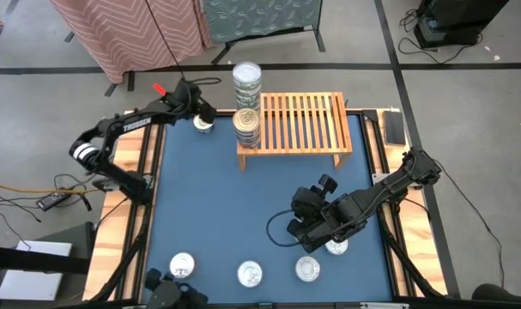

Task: Stack canned seafood by type on shelf
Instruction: Stack the blue tuna can on top of the other blue tuna cans on the shelf

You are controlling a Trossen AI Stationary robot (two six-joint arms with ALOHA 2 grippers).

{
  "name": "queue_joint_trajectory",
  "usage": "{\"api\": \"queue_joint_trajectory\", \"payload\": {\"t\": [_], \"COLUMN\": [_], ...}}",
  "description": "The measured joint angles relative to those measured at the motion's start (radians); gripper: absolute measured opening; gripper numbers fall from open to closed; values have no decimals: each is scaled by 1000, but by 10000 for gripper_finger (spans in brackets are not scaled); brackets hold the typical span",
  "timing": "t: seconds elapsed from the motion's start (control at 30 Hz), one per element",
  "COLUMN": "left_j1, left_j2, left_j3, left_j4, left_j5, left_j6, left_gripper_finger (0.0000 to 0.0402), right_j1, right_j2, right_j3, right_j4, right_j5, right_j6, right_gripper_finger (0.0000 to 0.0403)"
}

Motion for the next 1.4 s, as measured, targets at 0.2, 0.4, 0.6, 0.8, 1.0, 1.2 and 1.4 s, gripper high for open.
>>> {"api": "queue_joint_trajectory", "payload": {"t": [0.2, 0.4, 0.6, 0.8, 1.0, 1.2, 1.4], "left_j1": [14, 14, 14, 15, 15, -15, -132], "left_j2": [64, 119, 146, 166, 213, 185, 84], "left_j3": [1, 2, 1, 1, 6, 11, 2], "left_j4": [78, 107, 124, 103, 46, -172, -463], "left_j5": [6, 32, 38, 27, 78, 138, 141], "left_j6": [-80, -160, -186, -190, -196, -172, -175], "left_gripper_finger": [148, 30, 6, 3, 2, 1, 1], "right_j1": [0, -1, -2, -2, -2, -1, -1], "right_j2": [0, 0, 0, 0, 0, 0, 0], "right_j3": [0, 0, 0, 0, 0, 0, 0], "right_j4": [0, -1, 0, 2, 29, 51, 52], "right_j5": [0, 0, 0, -1, -1, -3, -3], "right_j6": [9, 27, 27, 34, 34, 34, 32], "right_gripper_finger": [151, 150, 149, 149, 146, 144, 144]}}
